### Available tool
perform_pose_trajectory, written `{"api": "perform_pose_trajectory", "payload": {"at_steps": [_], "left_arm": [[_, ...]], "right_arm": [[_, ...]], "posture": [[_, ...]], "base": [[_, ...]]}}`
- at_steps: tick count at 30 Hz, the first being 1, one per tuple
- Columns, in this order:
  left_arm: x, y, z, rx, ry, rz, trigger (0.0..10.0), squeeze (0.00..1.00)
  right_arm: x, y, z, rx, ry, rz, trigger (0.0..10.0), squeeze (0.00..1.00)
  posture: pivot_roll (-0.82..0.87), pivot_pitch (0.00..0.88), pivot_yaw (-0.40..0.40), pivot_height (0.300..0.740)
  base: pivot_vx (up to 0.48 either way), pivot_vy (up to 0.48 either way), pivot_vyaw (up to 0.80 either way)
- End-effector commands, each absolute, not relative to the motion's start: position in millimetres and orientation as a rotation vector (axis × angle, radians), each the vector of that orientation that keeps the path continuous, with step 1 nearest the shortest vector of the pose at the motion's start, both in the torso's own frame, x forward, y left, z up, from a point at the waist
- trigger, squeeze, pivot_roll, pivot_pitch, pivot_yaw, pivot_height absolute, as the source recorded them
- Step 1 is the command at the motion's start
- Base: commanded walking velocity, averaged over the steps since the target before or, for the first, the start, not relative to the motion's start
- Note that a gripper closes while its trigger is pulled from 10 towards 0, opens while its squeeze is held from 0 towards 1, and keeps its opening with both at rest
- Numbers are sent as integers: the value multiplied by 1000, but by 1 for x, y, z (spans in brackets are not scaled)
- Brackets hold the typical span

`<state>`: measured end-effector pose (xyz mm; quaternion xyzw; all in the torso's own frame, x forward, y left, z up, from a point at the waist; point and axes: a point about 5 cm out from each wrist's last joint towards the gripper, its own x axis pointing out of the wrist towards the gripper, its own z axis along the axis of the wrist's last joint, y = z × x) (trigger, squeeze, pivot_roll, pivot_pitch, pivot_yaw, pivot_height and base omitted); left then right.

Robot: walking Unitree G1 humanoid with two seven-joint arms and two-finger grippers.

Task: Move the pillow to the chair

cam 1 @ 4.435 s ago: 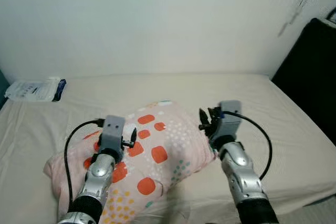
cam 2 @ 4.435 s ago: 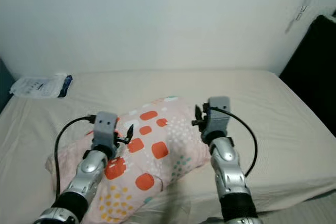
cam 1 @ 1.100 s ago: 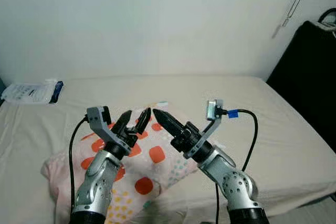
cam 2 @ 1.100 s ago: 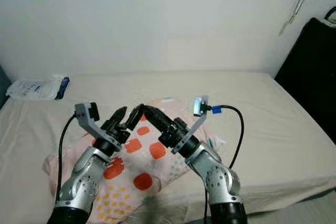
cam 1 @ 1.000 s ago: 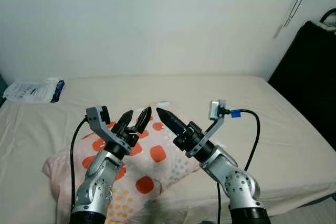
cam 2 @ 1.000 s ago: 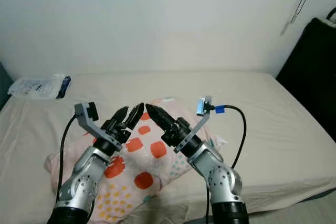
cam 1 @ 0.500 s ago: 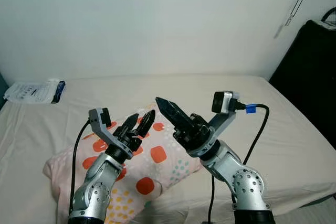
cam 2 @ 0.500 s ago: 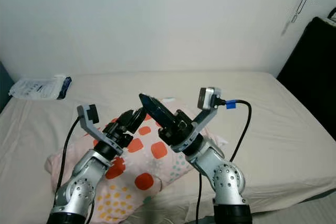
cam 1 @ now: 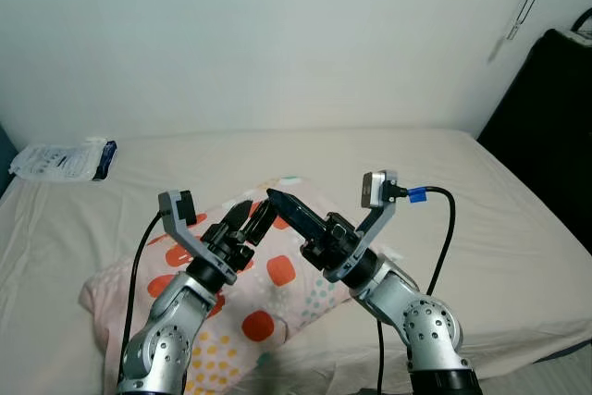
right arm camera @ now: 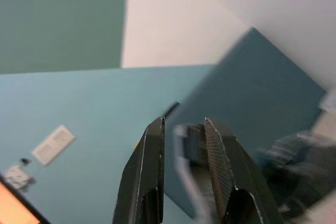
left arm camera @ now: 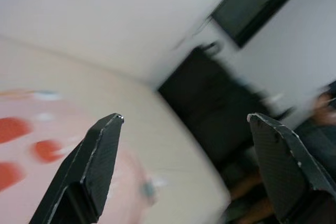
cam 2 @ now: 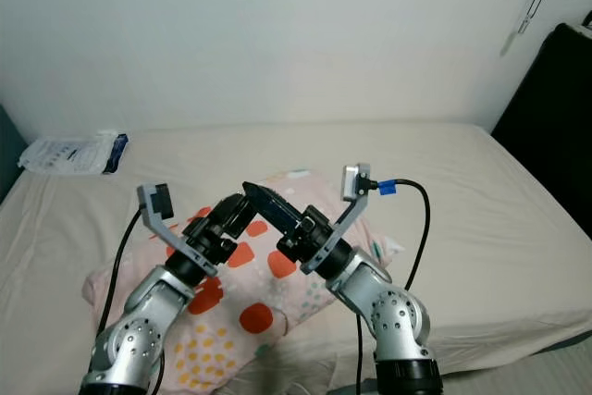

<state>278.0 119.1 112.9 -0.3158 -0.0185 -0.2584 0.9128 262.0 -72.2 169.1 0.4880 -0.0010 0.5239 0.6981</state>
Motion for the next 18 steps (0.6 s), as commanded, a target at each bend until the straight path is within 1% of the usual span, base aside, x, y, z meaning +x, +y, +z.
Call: {"api": "perform_pose_trajectory", "payload": {"at_steps": [1,2,3,4,9,10,11,12,13,14,15,17,18], "left_arm": [[278,119,99,-487,20,-515,10000,0],[278,119,99,-487,20,-515,10000,0],[277,121,93,-444,41,-486,10000,0],[276,123,90,-430,53,-460,10000,0],[278,128,84,-354,79,-374,10000,0],[280,132,80,-297,99,-313,10000,0],[284,140,76,-231,111,-229,10000,0],[284,140,76,-231,111,-229,10000,0],[287,152,76,-181,91,-131,10000,0],[288,163,78,-160,63,-49,10000,0],[288,163,78,-160,63,-49,10000,0],[288,177,81,-94,21,42,10000,0],[287,186,77,-42,42,86,10000,0]], "right_arm": [[268,-81,173,1082,-60,1097,10000,0],[268,-81,173,1082,-60,1097,10000,0],[279,-89,159,1073,-17,949,10000,0],[278,-94,153,1083,-3,949,10000,0],[268,-95,158,1100,-25,1025,10000,0],[266,-94,161,1078,-31,1040,10000,0],[267,-95,158,1021,-6,999,10000,0],[267,-95,158,1021,-6,999,10000,0],[268,-97,152,957,27,955,10000,0],[265,-99,149,913,54,955,10000,0],[265,-99,149,913,54,955,10000,0],[259,-103,144,861,93,952,10000,0],[263,-107,133,774,151,858,10000,0]], "posture": [[91,0,-80,740],[91,0,-80,740],[83,0,-74,740],[86,0,-69,740],[80,0,-71,740],[76,0,-72,740],[79,0,-77,740],[79,0,-77,740],[79,0,-76,740],[79,0,-76,740],[79,0,-76,740],[79,0,-76,740],[76,0,-73,740]], "base": [[0,0,0],[0,0,0],[0,0,0],[0,0,0],[0,0,0],[0,0,0],[0,0,0],[0,0,0],[0,0,0],[0,0,0],[0,0,0],[0,0,0],[0,0,0]]}}
